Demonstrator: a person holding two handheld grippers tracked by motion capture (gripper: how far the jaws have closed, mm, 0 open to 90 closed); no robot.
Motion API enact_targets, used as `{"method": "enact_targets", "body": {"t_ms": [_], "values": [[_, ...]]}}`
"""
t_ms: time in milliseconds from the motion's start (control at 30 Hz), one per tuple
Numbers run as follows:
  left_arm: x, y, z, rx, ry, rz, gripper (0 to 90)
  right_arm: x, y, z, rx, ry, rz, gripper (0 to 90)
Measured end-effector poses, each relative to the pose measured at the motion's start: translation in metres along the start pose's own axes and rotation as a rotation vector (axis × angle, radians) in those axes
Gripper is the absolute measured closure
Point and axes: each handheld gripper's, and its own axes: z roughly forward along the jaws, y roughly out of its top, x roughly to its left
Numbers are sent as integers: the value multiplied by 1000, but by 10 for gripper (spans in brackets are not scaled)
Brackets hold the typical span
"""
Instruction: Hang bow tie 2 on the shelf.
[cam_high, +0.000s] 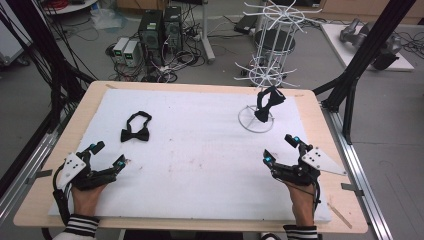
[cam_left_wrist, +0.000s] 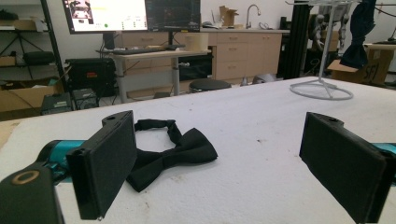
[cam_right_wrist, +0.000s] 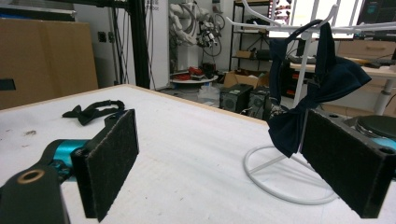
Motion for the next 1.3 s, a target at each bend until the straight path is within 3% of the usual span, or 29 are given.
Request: {"method": "enact_targets", "body": {"t_ms": [367,600,733,800,933,1100,1300], "values": [[2,1,2,18,1,-16,113,1,-1,4,15,4,-7,112],[10,13,6,21,-5,-24,112,-1,-1,3,14,3,-2,112],[19,18,10,71,-17,-4,112,-1,-2,5,20,9,-14,112],[23,22,13,99,-42,9,113,-1,-2,5,22,6,-7,112],[31,30,19,146,-72,6,114,-3,-3,4,18,5,2,112],[40,43,28,183,-88,26,114,-4,-4,2,18,6,4,112],[50,55,39,265,-98,50,120,-6,-4,2,14,7,10,112]]}}
